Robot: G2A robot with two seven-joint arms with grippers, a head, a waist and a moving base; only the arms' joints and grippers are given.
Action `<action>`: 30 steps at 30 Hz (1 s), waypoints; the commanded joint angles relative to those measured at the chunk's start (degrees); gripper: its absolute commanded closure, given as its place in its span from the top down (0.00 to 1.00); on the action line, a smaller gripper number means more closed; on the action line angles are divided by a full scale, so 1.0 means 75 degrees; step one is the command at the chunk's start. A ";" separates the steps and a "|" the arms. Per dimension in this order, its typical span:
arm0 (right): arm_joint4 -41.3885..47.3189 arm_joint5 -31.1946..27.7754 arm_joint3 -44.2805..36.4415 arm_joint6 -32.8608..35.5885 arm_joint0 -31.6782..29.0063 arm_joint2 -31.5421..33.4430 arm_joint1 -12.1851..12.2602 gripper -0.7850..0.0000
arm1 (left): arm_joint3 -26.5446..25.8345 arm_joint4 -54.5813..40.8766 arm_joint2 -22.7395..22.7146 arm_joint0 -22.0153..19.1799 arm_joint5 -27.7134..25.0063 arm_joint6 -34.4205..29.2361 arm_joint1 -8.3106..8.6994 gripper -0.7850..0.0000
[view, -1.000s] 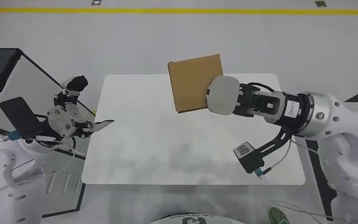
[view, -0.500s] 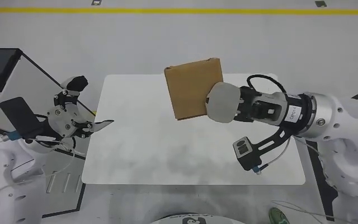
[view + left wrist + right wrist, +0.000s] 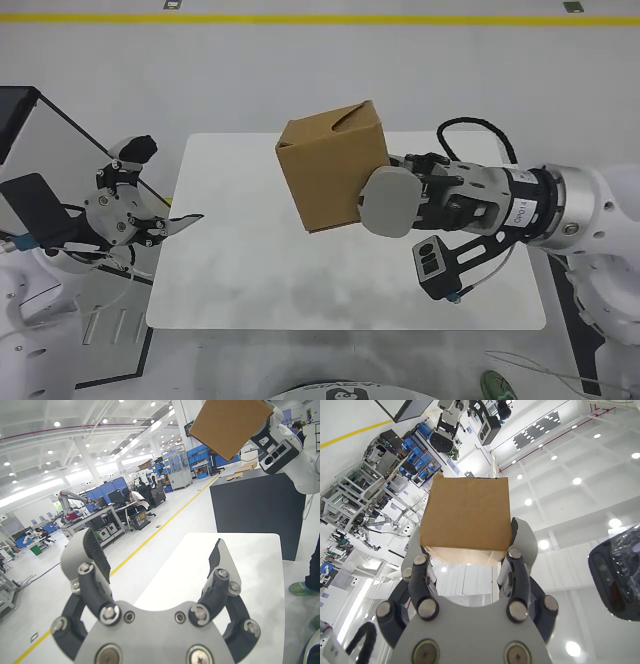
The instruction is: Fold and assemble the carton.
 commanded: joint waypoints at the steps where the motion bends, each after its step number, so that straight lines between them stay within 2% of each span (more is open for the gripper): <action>1: 0.0000 -0.0065 0.0000 0.0044 0.0060 -0.0072 0.0000 0.00 | 0.0000 0.0000 0.0000 0.0000 0.0000 0.0000 0.0000 1.00; 8: 0.0313 -0.0421 0.0000 0.0144 0.0188 -0.0304 -0.0006 0.00 | 0.0000 0.0000 0.0000 0.0000 0.0000 0.0000 0.0000 1.00; 11: 0.0793 -0.0710 0.0002 0.0308 0.0160 -0.0401 -0.0024 0.00 | 0.0000 0.0000 0.0000 0.0000 0.0000 0.0000 0.0000 1.00; 18: 0.2646 -0.1331 0.0248 0.0982 0.0027 -0.0560 -0.0112 0.00 | 0.0000 0.0000 0.0000 0.0000 0.0000 0.0000 0.0000 1.00; 23: 0.4632 -0.1946 0.0449 0.1485 -0.0232 -0.0741 -0.0198 0.00 | 0.0000 0.0000 0.0000 0.0000 0.0000 0.0000 0.0000 1.00; 30: 0.4593 -0.1967 0.0433 0.1540 -0.0202 -0.0716 -0.0197 0.00 | 0.0000 0.0000 0.0000 0.0000 0.0000 0.0000 0.0000 1.00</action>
